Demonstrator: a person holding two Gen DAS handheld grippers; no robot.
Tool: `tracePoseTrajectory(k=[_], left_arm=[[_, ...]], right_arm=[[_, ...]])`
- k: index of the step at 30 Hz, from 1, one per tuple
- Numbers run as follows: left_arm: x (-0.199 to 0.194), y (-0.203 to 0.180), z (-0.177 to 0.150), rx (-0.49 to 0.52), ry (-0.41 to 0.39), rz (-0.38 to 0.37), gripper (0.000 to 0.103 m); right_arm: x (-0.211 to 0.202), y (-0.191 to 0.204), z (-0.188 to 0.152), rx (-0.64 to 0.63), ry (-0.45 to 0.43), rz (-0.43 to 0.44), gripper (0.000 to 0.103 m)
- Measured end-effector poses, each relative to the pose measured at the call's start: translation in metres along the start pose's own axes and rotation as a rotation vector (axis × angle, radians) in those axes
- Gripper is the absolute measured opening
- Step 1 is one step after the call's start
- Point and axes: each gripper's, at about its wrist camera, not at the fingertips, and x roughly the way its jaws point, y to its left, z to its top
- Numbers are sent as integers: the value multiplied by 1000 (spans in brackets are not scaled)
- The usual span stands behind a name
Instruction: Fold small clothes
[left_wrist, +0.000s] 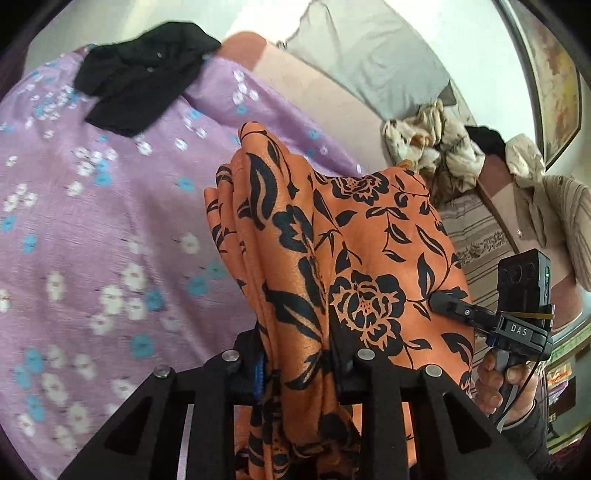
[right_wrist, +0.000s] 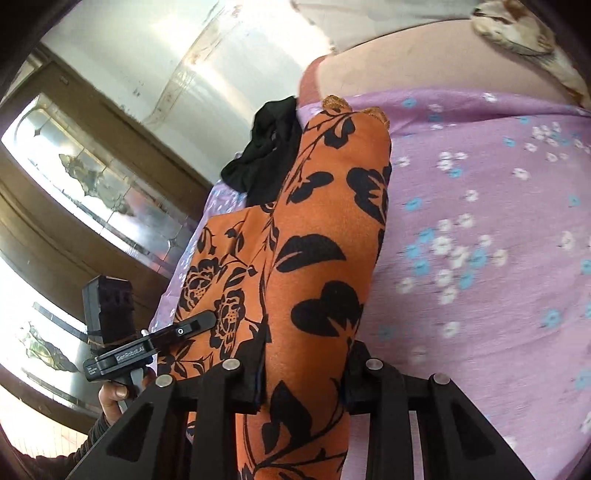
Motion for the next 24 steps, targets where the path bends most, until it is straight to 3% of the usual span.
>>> tracePoseTrajectory(k=[2,4,6,7,8,9,13,16,20,23,24], left_arm=[[29,-1,-2,2,45,23,32],[64,10,-8,-23,130,94,34],[88,24,-15,-46,212,156,53],[85,29,-17,-70,193,126,54],[76,29,-15,-73,174,133,57],[65,27,-13,-58,147,164,60],[24,17,-15,10,62,190,60],[2,3,-23,65,18,193,60],[3,-12,-37,151,-5,218,67],[38,-9,-43,159,75,367,68],[44,-6,-46,145,108,397,68]], right_arm=[[7,-23,-5,42,9,-9,32],[20,-53,-17,113,65,-85,35],[35,-77,-34,178,103,-181,41],[35,-84,-41,208,88,-205,53],[29,-85,-45,222,56,-193,56],[20,-80,-46,218,20,-185,56],[-5,-46,-40,113,-79,-286,56],[-18,-10,-38,46,-132,-236,56],[6,18,-41,-19,-73,-135,66],[46,-3,-46,32,55,-242,66],[48,-4,-47,33,58,-264,66]])
